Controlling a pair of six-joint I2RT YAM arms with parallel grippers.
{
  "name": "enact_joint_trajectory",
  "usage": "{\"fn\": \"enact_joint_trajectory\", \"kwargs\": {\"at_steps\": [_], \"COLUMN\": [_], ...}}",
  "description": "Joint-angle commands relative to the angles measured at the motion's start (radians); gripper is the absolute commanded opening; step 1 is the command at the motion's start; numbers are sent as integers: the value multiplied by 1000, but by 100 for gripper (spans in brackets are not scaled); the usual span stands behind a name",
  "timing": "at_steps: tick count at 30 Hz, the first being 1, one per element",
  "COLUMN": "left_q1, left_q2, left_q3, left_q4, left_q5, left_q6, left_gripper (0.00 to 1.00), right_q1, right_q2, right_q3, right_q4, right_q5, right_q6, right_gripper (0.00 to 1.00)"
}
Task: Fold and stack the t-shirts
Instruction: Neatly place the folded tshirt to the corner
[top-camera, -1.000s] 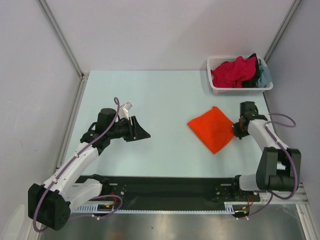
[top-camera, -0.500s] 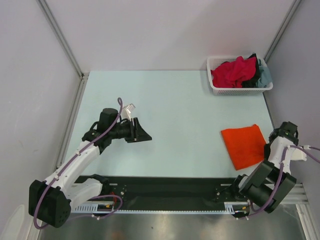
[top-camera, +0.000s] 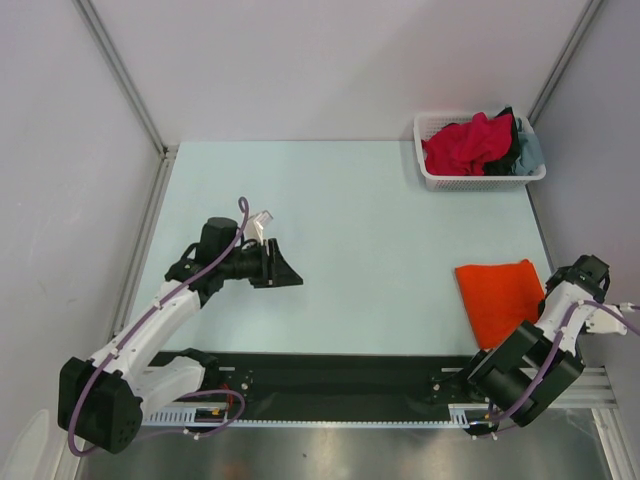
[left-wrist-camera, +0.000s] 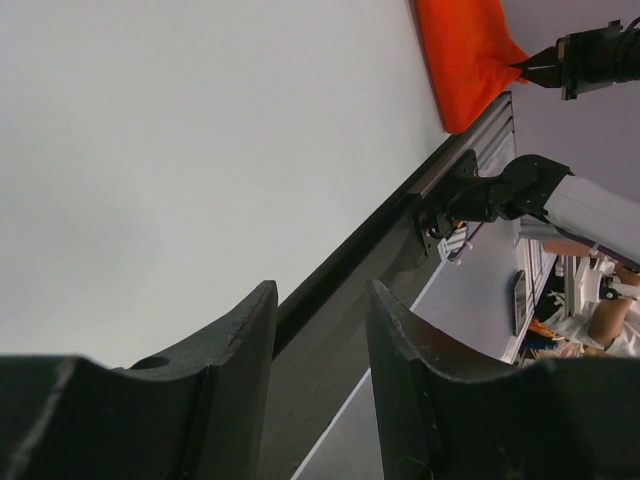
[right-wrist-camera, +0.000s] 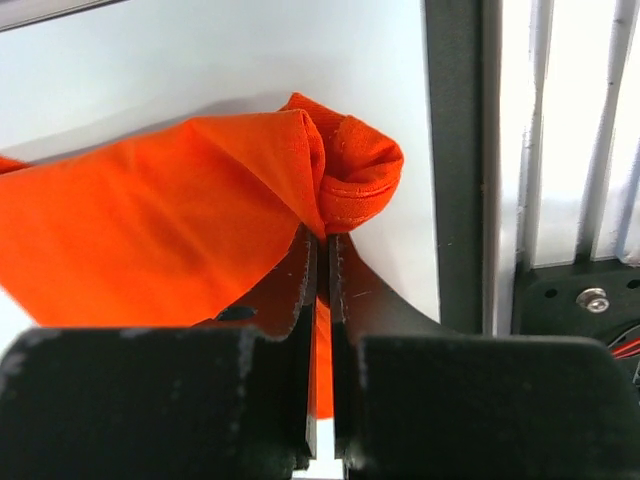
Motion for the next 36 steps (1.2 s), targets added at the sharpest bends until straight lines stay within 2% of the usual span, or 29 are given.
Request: {"fn": "enact_joint_trajectory", "kwargs": {"at_steps": [1,14,15,16,18,19,21,23,25,29,30,33,34,36], "left_q1": [-7,-8,-8,-8,-8,-8,-8,-8,-7,-8,-8,-8,-8,-8], "left_q2": [-3,0,-3,-5,-9,-15,-22,-25,-35,-66,-75,-120,-137,-198], "left_q3": [40,35,35,29,21,12,0,-6,-17,-51,-69,-104,-138,-181], "left_q4": [-19,-20,-22,-22,-22,-23,-7,10,21,52,53,76,90,145], "left_q5": [26,33,33,33,26,23,30,33,35,32,29,23,24,21], "left_q6": [49,47,50,49,50,46,35,18,4,-22,-28,-74,-104,-135], "left_gripper": [46,46,46,46,46,46,46,46,46,46,46,46,46,46], "right_q1": [-27,-57,-57,-57,-55,-54,-29,-5,52,257,396,589,727,865], "right_q2": [11,54,57,52,49,48,34,28,28,-5,-23,-67,-116,-162], "right_q3": [-23,-37,-31,-20,-5,11,87,152,271,429,466,488,470,439], "right_q4": [27,32,29,23,-21,-40,-83,-106,-155,-223,-242,-310,-312,-315], "right_q5": [76,153,152,149,156,159,164,164,165,214,227,239,228,167], "right_q6": [-17,-26,-34,-43,-43,-48,-77,-111,-128,-128,-99,-42,-16,6], "right_gripper": [0,2,7,22,43,66,80,89,100,100,100,100,100,100]}}
